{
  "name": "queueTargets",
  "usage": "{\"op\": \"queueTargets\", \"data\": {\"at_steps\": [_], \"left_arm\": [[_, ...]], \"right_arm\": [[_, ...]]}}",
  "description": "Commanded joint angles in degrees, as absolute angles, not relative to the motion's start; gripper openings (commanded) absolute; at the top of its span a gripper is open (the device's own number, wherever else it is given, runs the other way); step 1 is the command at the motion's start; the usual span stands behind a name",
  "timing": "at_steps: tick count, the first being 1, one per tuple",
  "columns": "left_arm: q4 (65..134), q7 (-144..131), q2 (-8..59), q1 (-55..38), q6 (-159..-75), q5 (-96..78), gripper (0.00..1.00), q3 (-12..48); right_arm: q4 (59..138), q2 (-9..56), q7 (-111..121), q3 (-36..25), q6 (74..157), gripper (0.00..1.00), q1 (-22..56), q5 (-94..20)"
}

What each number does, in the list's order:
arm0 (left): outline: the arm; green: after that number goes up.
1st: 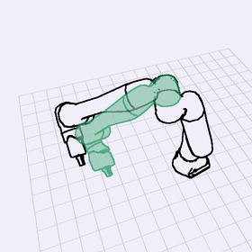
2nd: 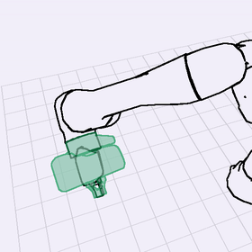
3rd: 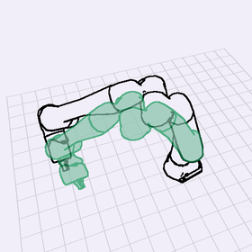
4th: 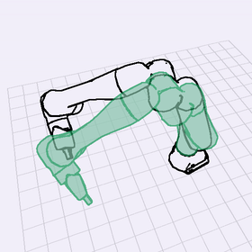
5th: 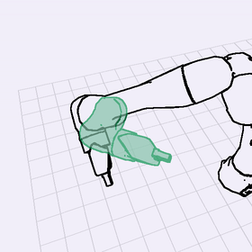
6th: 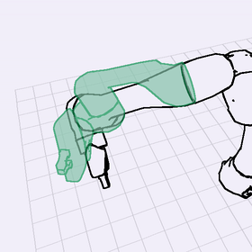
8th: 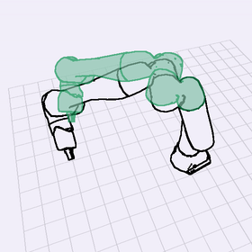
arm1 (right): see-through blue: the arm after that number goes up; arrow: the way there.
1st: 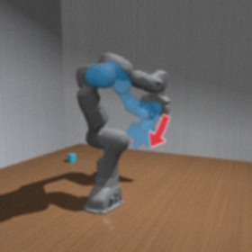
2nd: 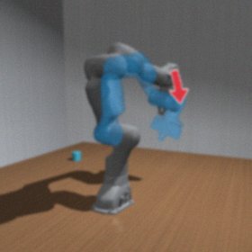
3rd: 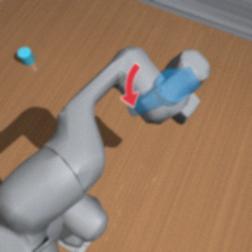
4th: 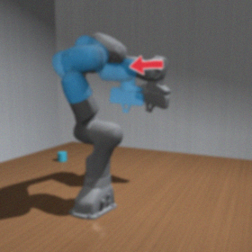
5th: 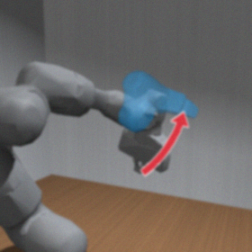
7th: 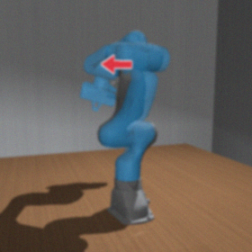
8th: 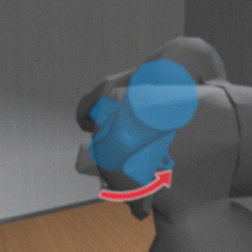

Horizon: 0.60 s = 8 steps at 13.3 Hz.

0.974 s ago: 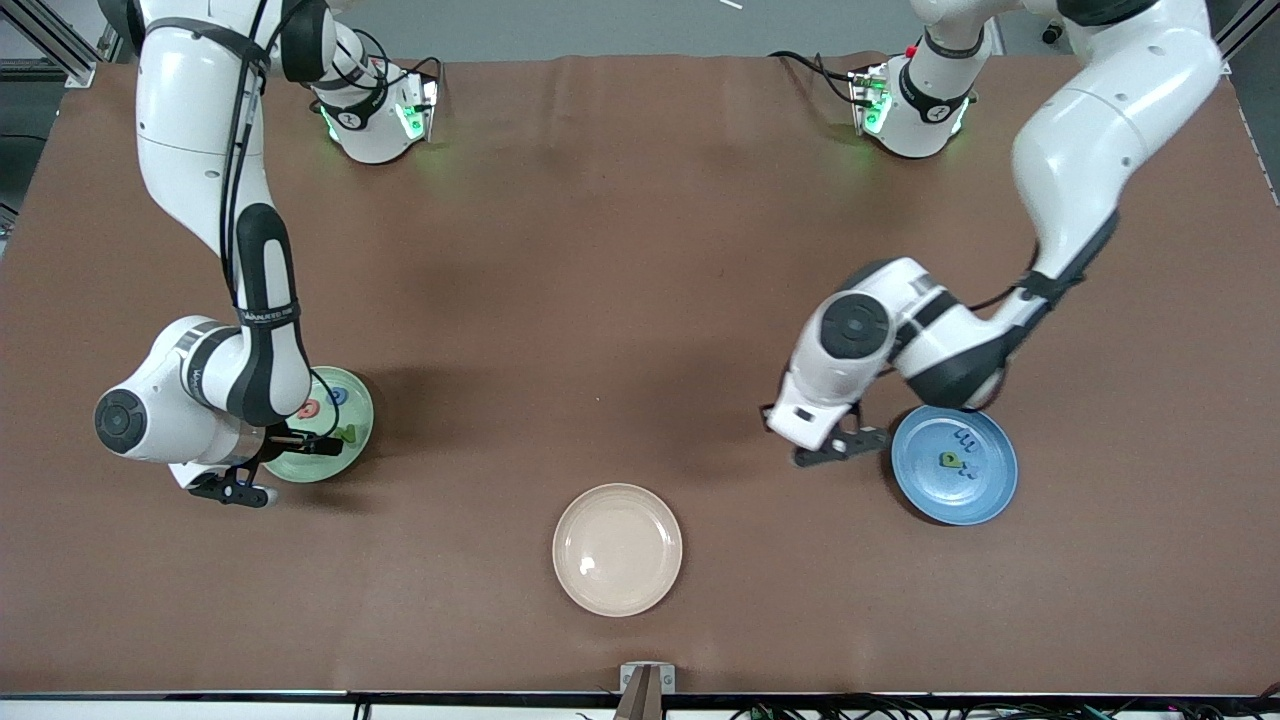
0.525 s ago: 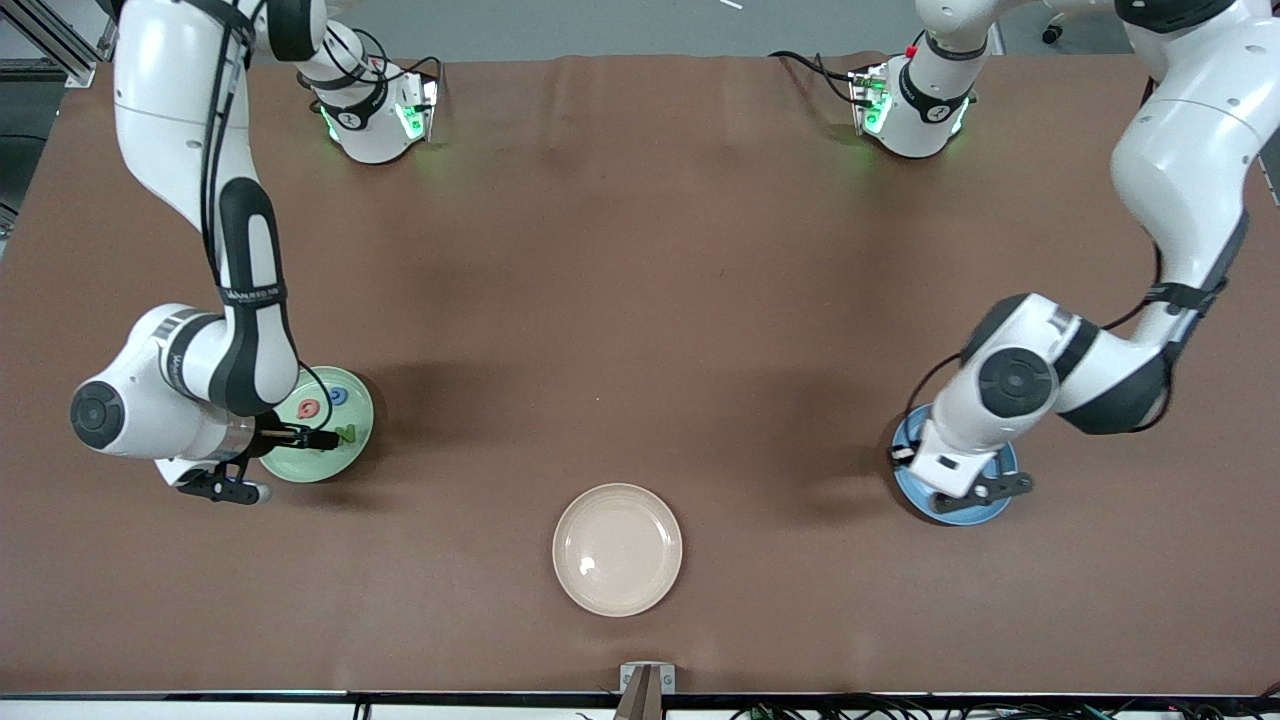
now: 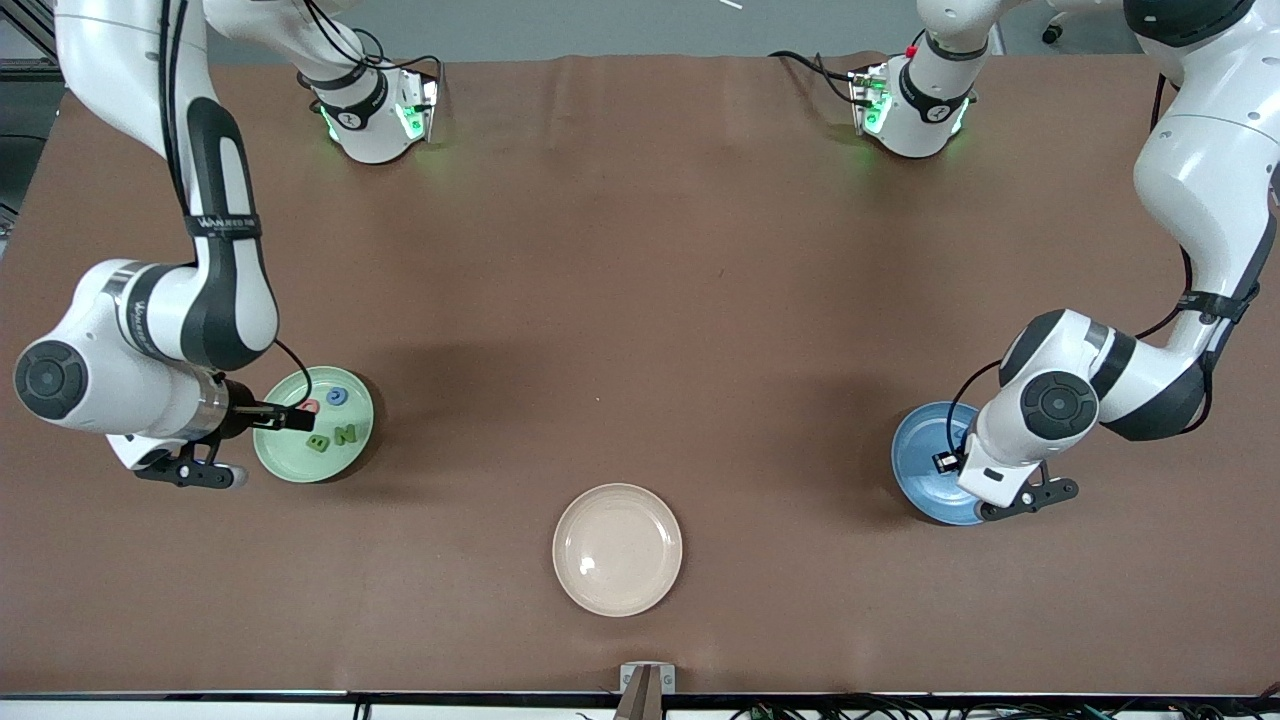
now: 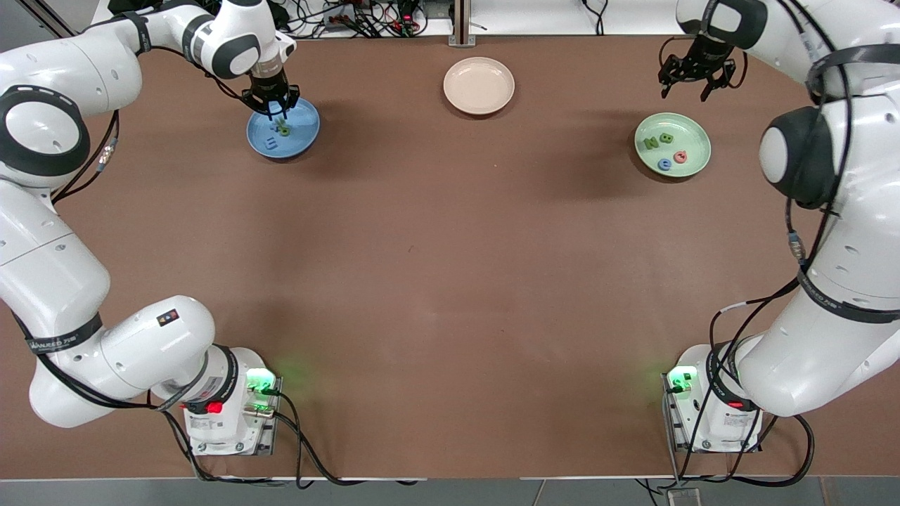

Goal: Sort upper and lower case letters into plates
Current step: 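Release the u on the blue plate with the left gripper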

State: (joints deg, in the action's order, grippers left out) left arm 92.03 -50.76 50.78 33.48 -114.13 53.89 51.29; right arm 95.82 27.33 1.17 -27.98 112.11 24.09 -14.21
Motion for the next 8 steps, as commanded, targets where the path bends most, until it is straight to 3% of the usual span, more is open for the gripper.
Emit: {"op": "queueTargets", "data": {"at_steps": [1,5,8], "left_arm": [[92.55,-50.8,49.84,33.05,-114.61,55.11,1.0,51.06],[92.29,-50.1,48.96,35.4,-113.99,54.41,1.0,56.06],[91.07,-48.43,48.78,42.43,-111.99,54.66,1.0,64.75]], "right_arm": [[97.56,22.68,-1.66,-21.11,110.58,0.99,18.39,-9.59],[97.56,18.64,-1.67,-12.33,108.64,1.0,10.65,-6.16],[97.65,15.74,-1.76,-5.82,108.46,1.0,5.81,-2.47]]}}
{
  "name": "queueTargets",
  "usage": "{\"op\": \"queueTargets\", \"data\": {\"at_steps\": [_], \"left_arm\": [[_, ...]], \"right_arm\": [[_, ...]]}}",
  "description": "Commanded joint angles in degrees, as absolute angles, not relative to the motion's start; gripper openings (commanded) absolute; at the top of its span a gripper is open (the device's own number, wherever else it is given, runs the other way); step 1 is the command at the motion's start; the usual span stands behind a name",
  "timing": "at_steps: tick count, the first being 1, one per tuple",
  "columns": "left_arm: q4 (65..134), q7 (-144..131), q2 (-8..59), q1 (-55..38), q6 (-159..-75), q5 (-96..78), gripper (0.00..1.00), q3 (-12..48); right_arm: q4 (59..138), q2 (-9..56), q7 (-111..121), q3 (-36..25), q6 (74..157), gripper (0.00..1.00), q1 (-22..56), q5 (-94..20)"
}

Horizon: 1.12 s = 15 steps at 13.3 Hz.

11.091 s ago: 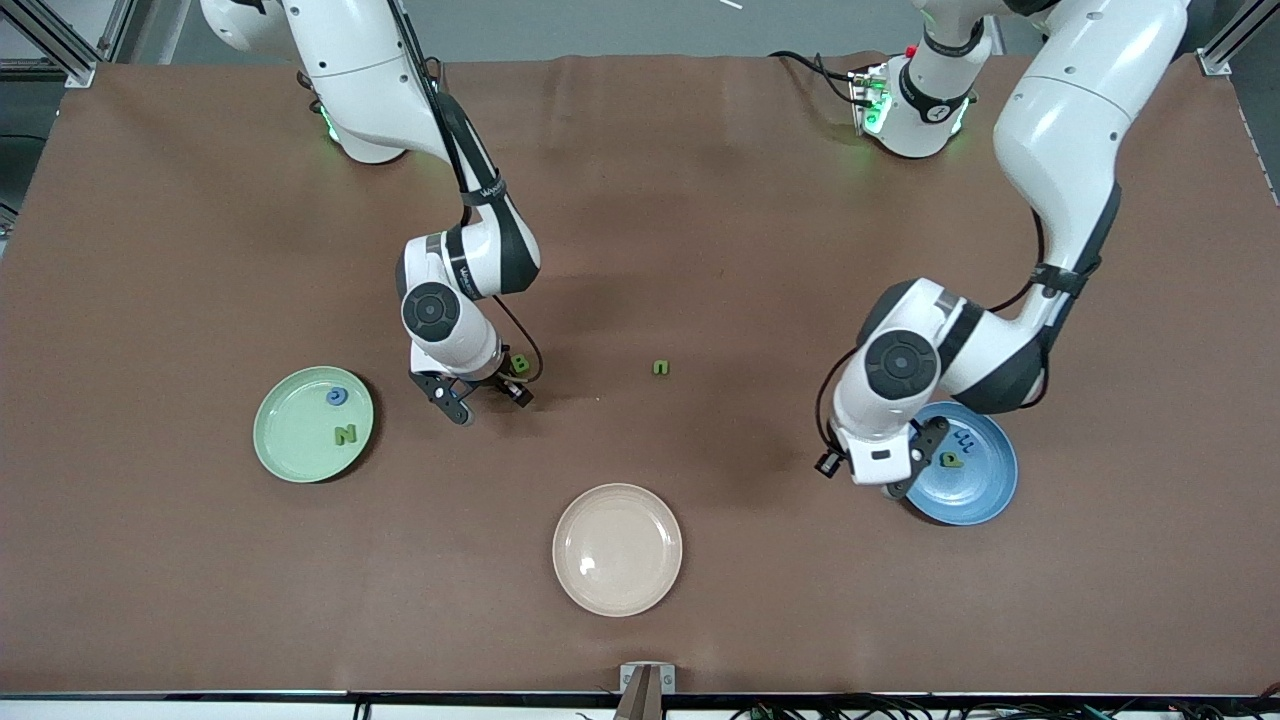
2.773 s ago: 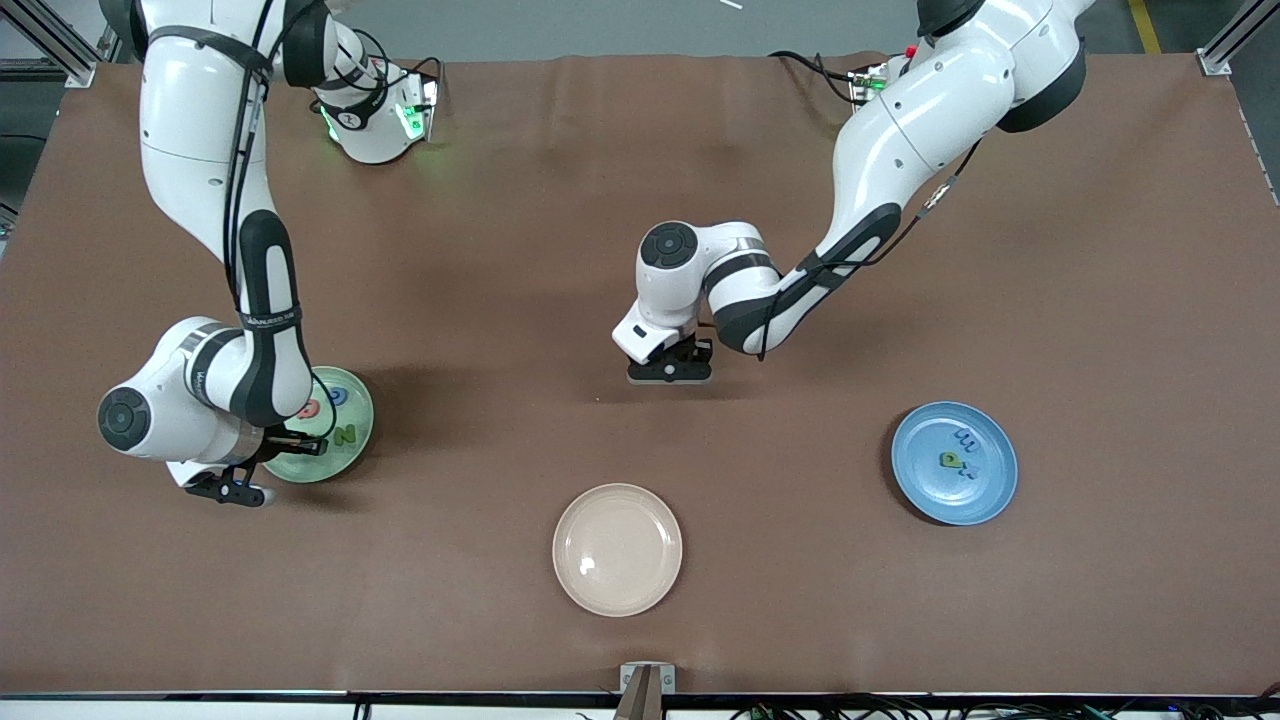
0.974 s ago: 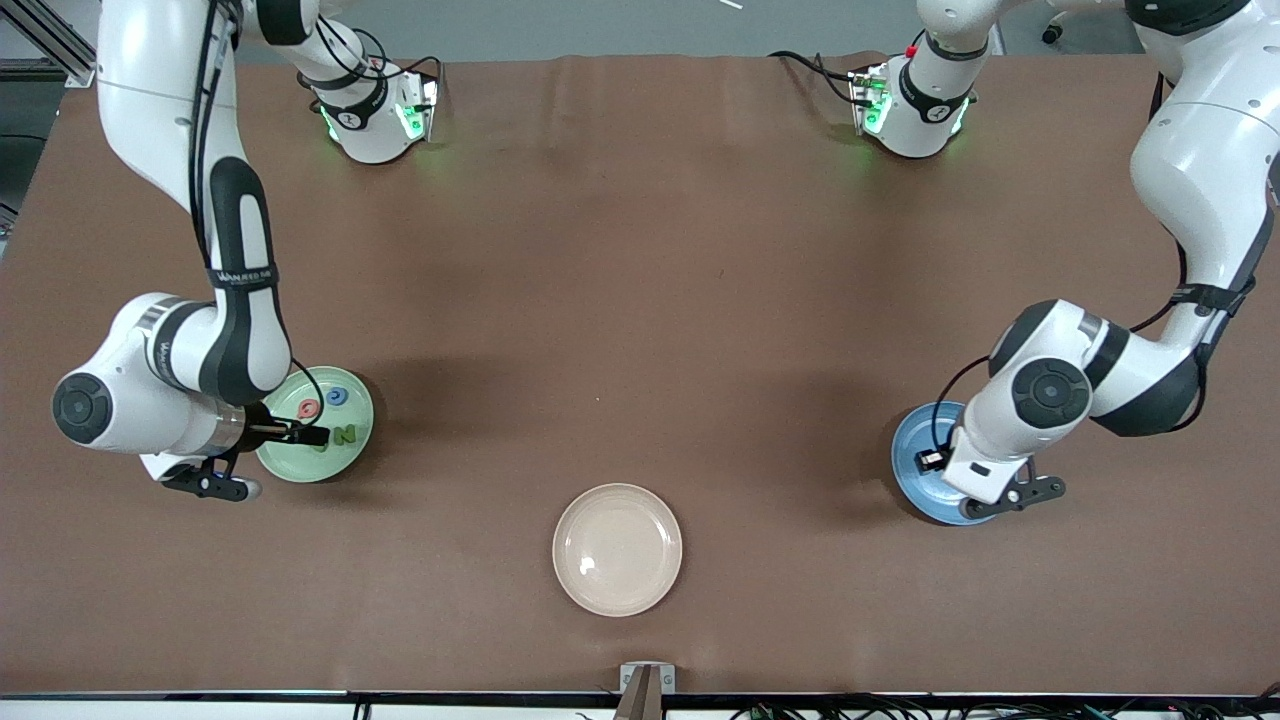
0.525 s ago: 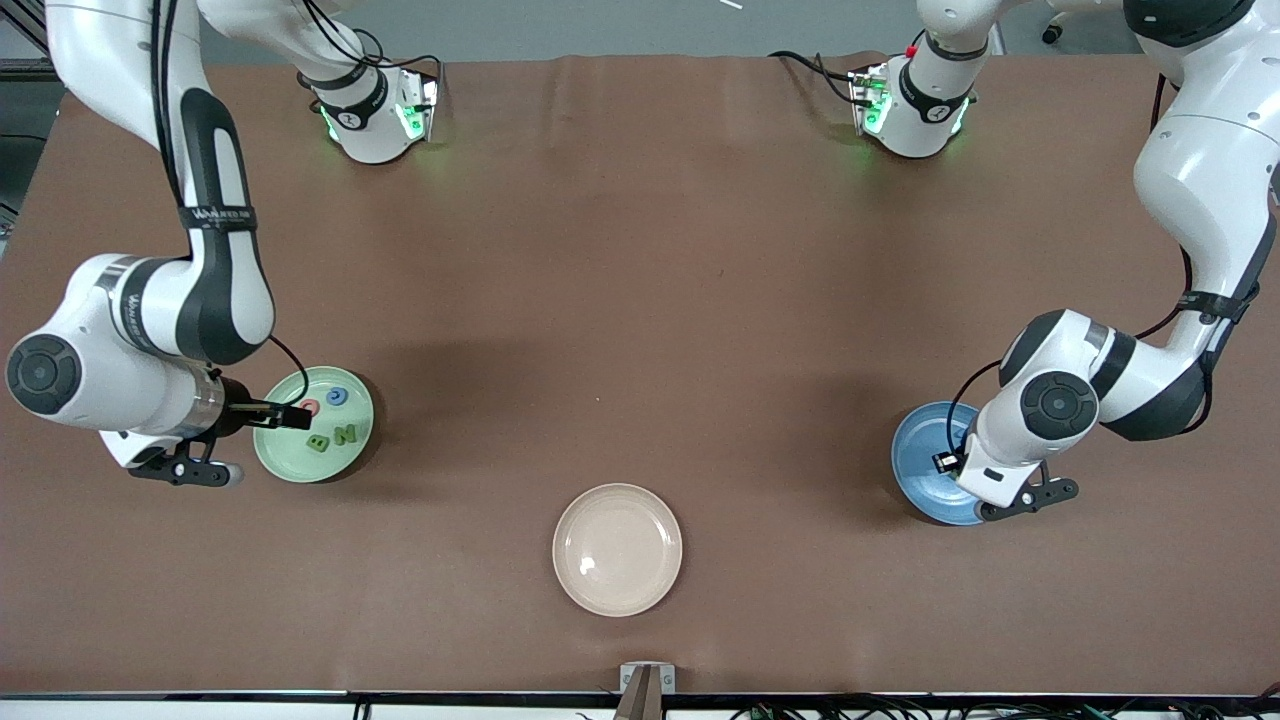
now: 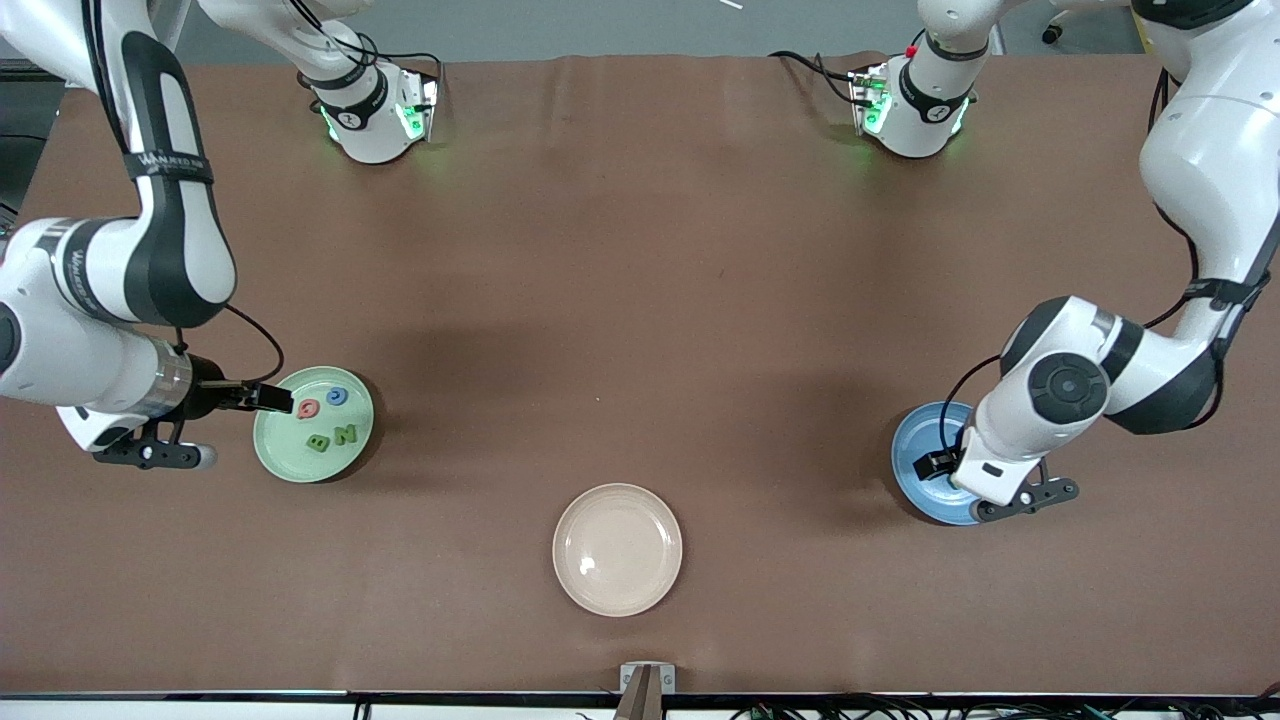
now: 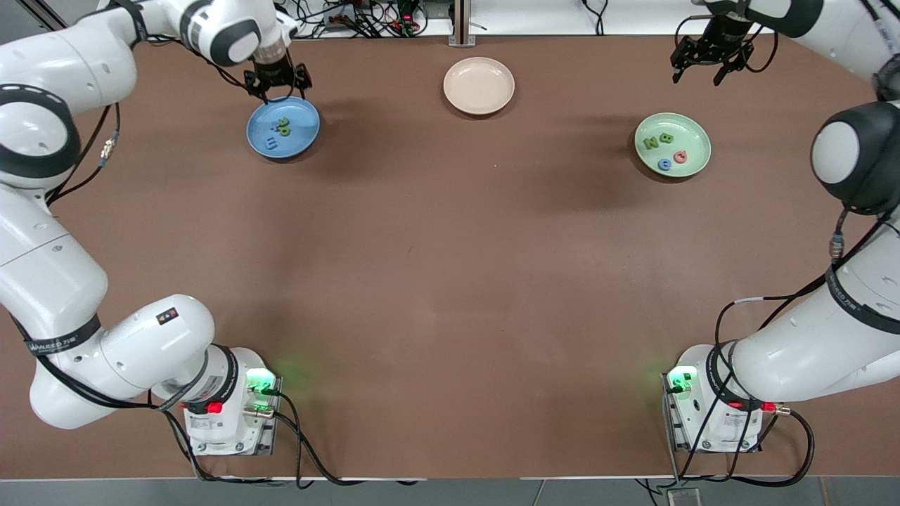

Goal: Sort upper and lower case letters into plates
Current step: 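Release the u on the blue plate with the left gripper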

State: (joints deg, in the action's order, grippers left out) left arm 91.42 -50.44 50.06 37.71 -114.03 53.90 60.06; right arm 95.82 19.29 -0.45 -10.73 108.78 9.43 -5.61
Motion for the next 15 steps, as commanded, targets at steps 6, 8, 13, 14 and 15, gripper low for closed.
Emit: {"op": "queueTargets", "data": {"at_steps": [6,8,13,14,15], "left_arm": [[82.8,-33.33,47.73,44.91,-99.06,54.93,1.0,71.79],[81.14,-32.08,47.64,45.09,-94.69,54.93,1.0,75.04],[77.87,-31.38,47.55,44.65,-86.06,54.93,1.0,81.64],[77.35,-31.38,46.94,44.21,-85.7,54.84,1.0,81.91],[76.21,-31.29,46.24,43.77,-85.69,54.76,1.0,81.91]], "right_arm": [[98.0,10.73,-1.58,-3.25,106.7,1.0,2.73,-0.97],[98.09,7.23,-1.58,-3.25,102.86,1.0,1.41,-0.97],[98.35,0.53,-1.76,-3.34,97.13,1.0,1.05,-0.97],[97.22,0.35,-1.76,-3.34,96.6,1.0,1.14,-1.05],[96.51,-0.17,-1.67,-3.25,96.24,1.0,1.4,-1.05]]}}
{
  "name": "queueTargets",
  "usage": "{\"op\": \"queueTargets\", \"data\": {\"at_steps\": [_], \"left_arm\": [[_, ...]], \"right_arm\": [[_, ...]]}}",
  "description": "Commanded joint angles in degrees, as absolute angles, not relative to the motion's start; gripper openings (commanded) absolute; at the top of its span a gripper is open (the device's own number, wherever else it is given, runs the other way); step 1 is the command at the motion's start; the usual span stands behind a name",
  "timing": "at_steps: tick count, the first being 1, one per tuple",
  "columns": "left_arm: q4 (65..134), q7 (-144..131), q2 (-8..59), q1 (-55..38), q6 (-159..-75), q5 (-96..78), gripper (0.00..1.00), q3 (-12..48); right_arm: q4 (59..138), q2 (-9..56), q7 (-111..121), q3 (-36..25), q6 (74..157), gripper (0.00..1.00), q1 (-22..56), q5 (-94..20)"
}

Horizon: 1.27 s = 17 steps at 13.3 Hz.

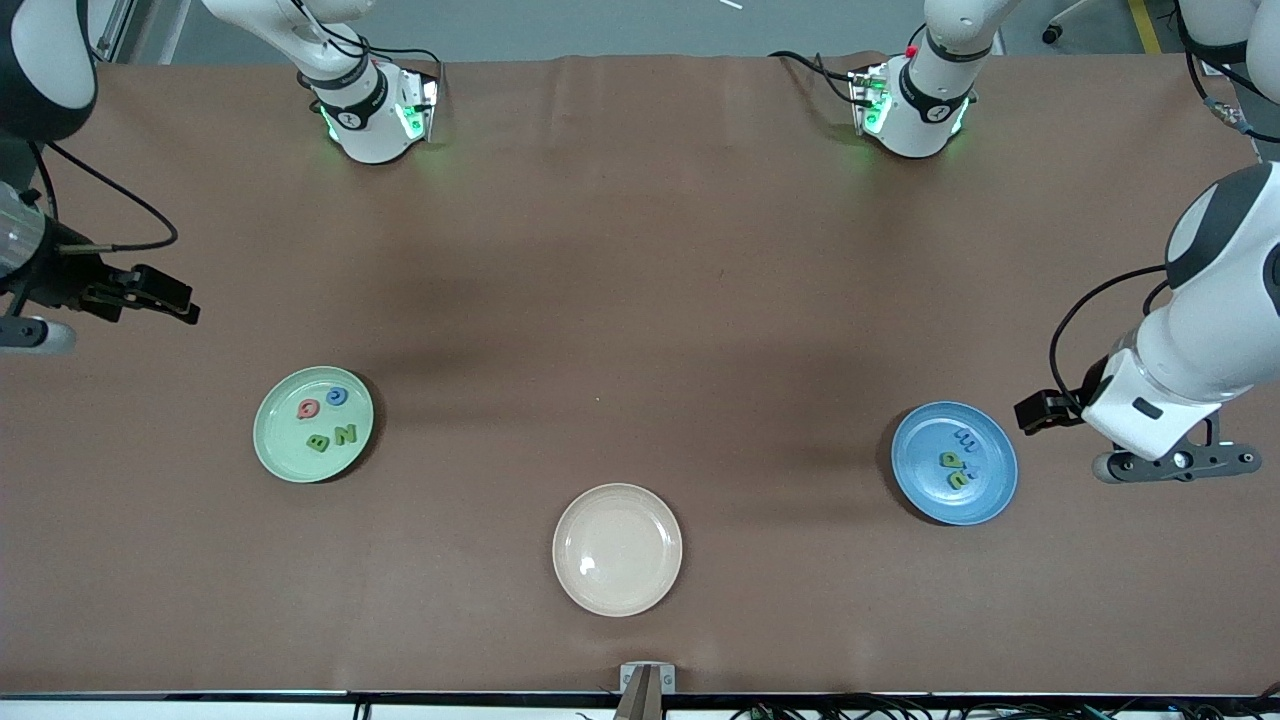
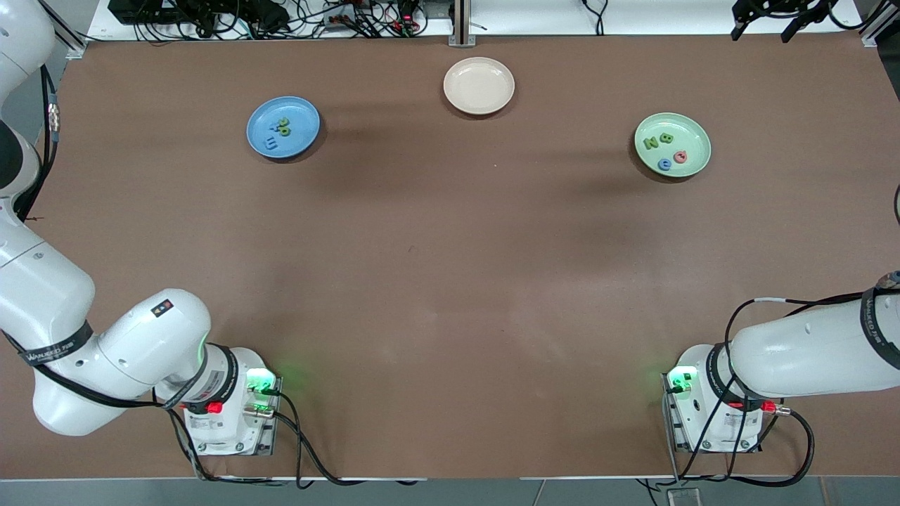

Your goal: Sort upper and lower case letters into plates

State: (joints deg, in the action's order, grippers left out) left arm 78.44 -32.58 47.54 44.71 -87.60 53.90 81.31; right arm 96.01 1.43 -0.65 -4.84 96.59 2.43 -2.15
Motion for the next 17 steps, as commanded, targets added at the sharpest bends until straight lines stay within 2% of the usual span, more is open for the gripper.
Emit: {"op": "queueTargets", "data": {"at_steps": [1,3,5,7,9,11,14,17], "left_arm": [[75.77,-31.29,46.23,42.29,-85.69,54.76,1.0,81.57],[73.66,-31.29,45.53,37.56,-86.04,54.76,1.0,79.21],[70.07,-30.94,43.69,30.97,-86.31,54.23,1.0,72.98],[69.7,-30.94,42.9,27.18,-87.44,54.23,1.0,69.8],[69.61,-30.85,40.09,22.52,-88.5,52.31,1.0,63.14],[69.78,-29.8,34.31,17.95,-91.22,42.86,1.0,52.09],[70.22,-19.01,25.16,7.5,-92.81,26.95,1.0,30.74],[71.36,-12.68,18.13,5.71,-92.38,11.74,1.0,18.41]], "right_arm": [[95.72,-0.44,-1.67,-3.16,95.89,1.0,1.49,-1.05],[92.13,-0.27,-1.15,-3.16,93.71,1.0,1.58,-1.05],[89.57,-0.18,-0.97,-3.25,92.12,1.0,1.58,-0.97],[87.72,-0.09,-1.14,-3.43,91.93,1.0,1.23,-0.97],[87.54,0.17,-1.23,-3.6,91.93,1.0,1.06,-1.05],[87.63,0.18,-1.06,-3.69,91.76,1.0,1.05,-1.05],[87.37,0.18,-1.05,-3.6,91.76,1.0,1.14,-0.97],[85.7,0.18,-0.97,-3.69,91.67,1.0,1.05,-0.97]]}}
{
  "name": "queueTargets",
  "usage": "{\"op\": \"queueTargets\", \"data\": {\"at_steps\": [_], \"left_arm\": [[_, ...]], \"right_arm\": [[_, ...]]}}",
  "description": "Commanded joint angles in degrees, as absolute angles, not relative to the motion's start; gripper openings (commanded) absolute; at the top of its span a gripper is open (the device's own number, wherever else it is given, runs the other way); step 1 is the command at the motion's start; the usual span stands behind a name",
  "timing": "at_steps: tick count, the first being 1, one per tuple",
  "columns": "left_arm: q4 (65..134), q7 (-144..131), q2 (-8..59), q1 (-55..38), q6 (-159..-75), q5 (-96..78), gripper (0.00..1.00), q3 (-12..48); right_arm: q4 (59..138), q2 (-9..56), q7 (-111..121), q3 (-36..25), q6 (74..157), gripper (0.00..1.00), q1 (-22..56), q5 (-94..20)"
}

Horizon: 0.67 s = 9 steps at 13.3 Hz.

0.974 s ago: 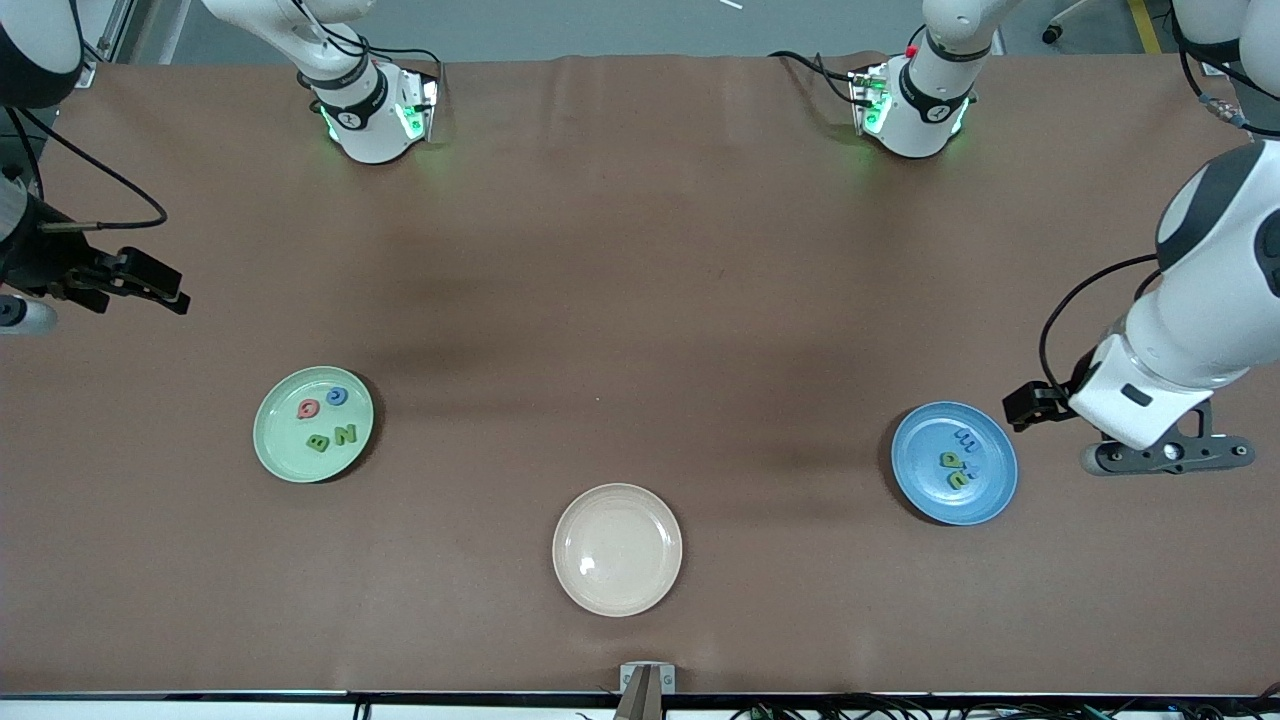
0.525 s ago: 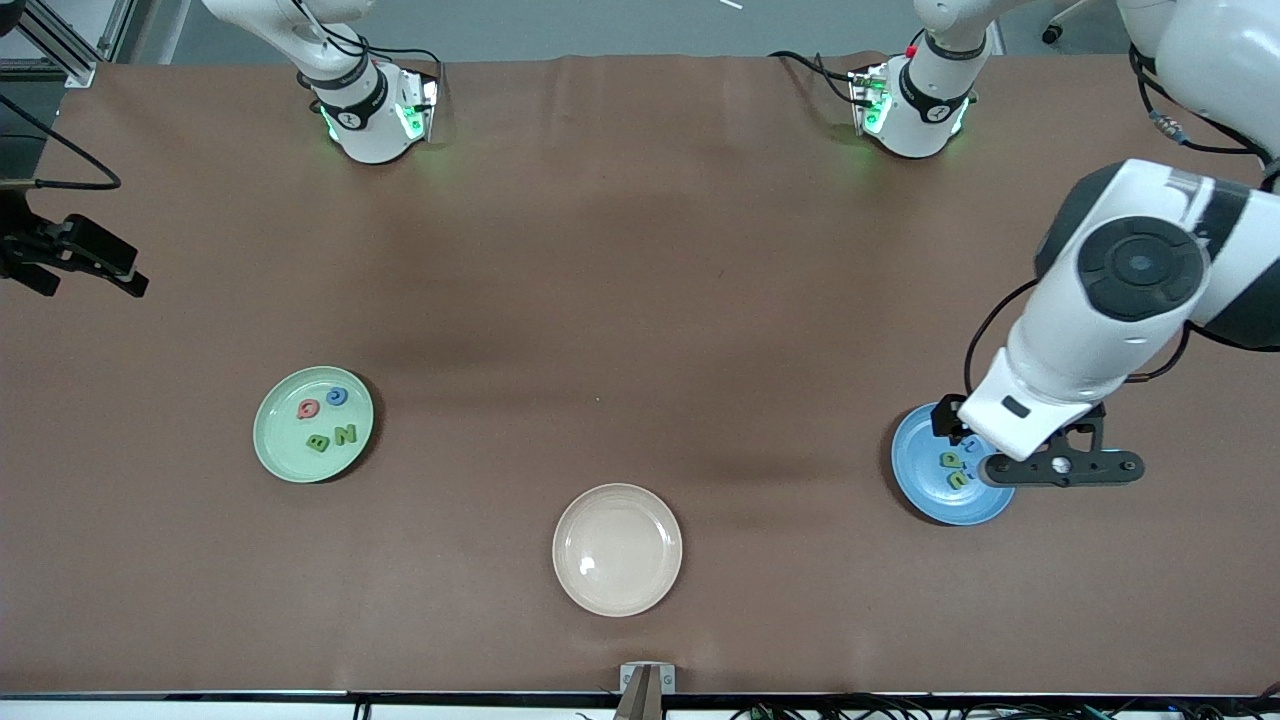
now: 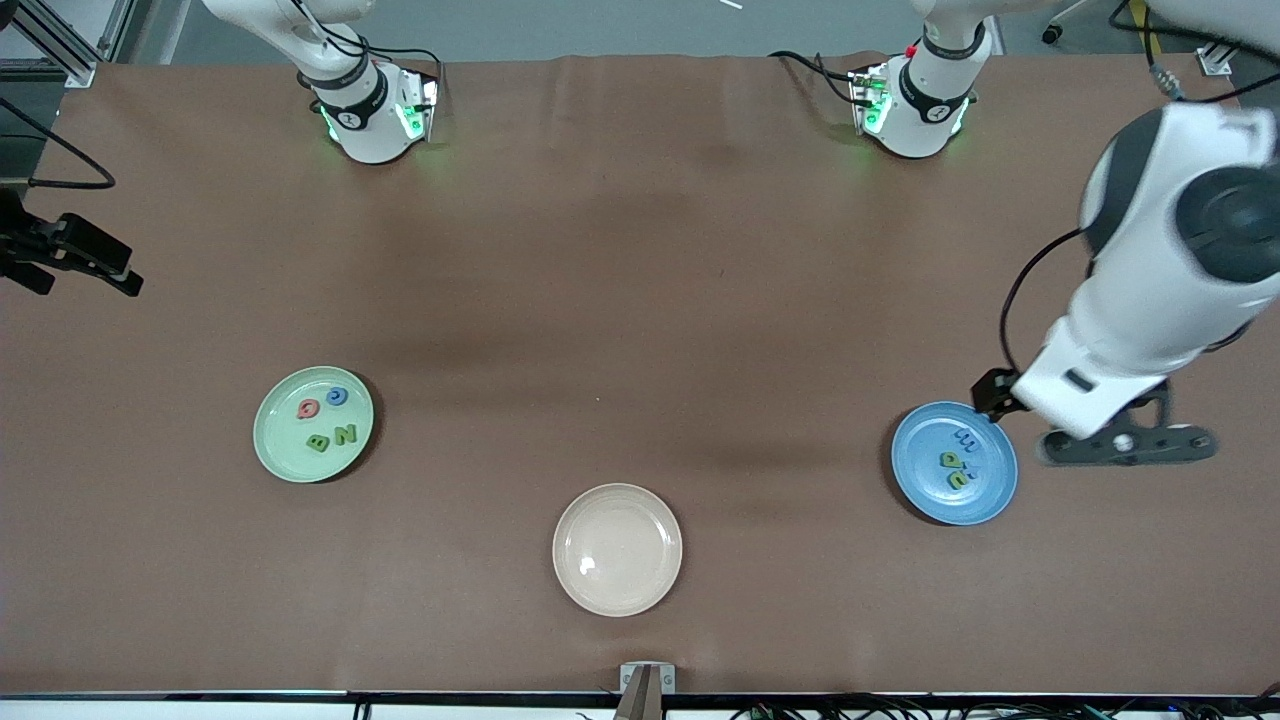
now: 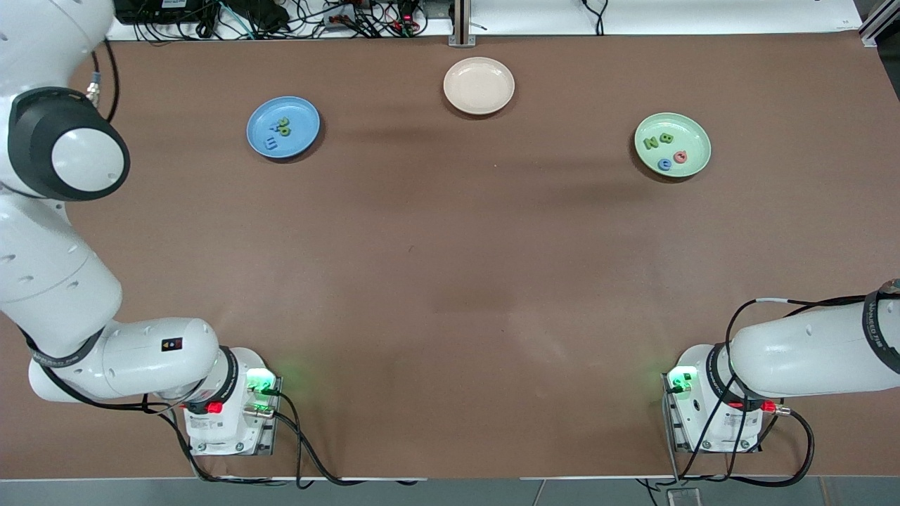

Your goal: Sort upper and lower case letters into plates

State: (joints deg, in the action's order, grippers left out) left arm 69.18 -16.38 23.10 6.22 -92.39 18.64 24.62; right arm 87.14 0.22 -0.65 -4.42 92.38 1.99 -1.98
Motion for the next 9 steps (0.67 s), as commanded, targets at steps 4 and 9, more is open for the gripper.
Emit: {"op": "queueTargets", "data": {"at_steps": [4,9], "left_arm": [[75.49,-10.38,8.72,4.32,-80.99,2.02,1.0,9.78],[85.94,-7.21,-2.18,-1.49,-79.45,2.02,1.0,2.02]], "right_arm": [[84.29,0.17,4.99,-4.04,86.95,1.0,0.88,-0.79],[84.11,0.18,5.63,-3.96,86.31,1.0,0.44,-0.88]]}}
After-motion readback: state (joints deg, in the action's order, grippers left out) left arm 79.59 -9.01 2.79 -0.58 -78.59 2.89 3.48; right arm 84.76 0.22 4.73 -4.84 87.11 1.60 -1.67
